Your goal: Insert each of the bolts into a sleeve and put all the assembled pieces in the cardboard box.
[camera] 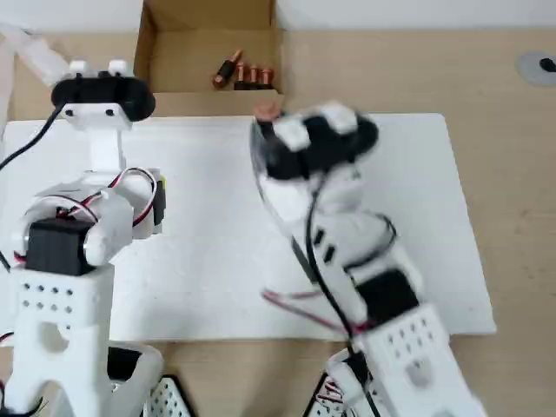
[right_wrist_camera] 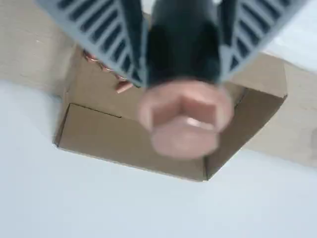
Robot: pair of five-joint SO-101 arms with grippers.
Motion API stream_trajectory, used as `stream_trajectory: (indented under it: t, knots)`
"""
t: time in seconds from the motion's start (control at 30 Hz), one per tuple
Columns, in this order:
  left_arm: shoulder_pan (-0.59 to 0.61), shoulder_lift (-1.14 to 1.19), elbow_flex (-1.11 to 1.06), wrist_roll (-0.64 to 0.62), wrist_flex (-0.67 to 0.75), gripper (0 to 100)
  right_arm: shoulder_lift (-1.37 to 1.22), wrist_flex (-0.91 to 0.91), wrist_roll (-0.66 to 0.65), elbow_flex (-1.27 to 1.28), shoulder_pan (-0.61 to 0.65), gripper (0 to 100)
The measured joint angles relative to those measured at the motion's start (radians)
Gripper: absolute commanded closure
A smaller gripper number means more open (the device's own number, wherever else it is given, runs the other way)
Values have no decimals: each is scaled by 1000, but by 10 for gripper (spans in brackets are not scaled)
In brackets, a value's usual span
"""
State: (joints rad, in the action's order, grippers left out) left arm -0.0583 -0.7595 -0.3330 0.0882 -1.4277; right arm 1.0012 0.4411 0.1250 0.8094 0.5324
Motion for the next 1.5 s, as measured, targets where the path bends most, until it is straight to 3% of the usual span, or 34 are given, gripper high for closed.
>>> stream_trajectory:
  t: [0.4,0.83,1.07,1.5]
  knots:
    - [23,0,-14,69,0,994,-632,-126,2,-436,-54,988]
    - [51,5,-173,69,216,994,-1335,-141,2,-1014,-144,988]
    - [117,5,-199,69,233,994,-1597,-141,2,-1255,-149,988]
    - [126,5,-235,68,233,995,-1952,-100,2,-1596,-164,986]
